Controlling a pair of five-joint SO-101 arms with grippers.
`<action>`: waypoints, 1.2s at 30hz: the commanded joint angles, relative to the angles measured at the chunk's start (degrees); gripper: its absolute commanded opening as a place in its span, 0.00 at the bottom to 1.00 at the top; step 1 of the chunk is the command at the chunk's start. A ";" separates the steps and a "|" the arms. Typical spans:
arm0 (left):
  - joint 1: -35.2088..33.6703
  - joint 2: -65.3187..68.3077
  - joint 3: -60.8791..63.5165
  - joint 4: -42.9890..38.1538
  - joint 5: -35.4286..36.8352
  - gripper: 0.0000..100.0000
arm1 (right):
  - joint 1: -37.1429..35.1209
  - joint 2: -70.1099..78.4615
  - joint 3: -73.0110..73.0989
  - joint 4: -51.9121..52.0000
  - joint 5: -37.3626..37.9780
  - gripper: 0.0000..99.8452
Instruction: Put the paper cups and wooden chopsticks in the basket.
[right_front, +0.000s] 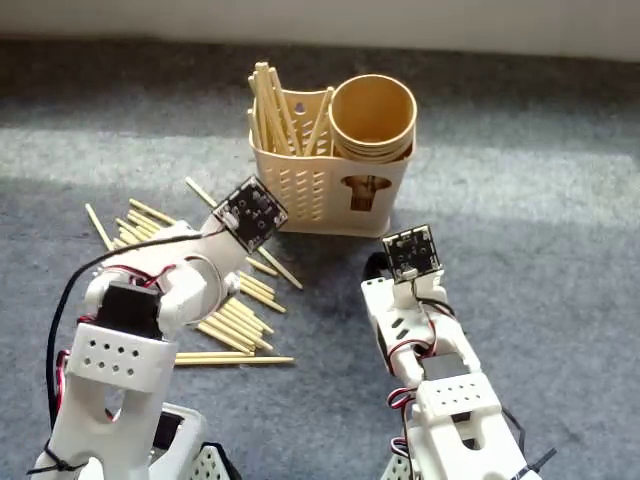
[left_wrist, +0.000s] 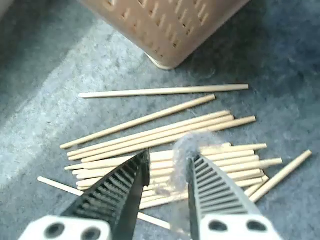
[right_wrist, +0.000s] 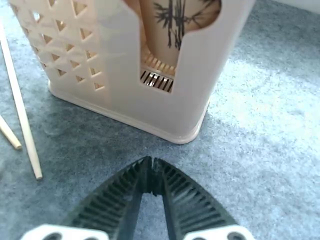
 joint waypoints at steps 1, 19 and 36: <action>2.59 -0.92 7.34 -0.35 -5.01 0.13 | -0.31 -0.92 -0.40 0.04 0.70 0.02; 19.56 -0.75 25.89 -11.78 -9.41 0.12 | -0.57 -0.84 -0.40 0.04 0.70 0.02; 22.90 -0.66 30.55 -16.62 -9.32 0.12 | -0.13 -1.27 -0.40 0.04 0.70 0.02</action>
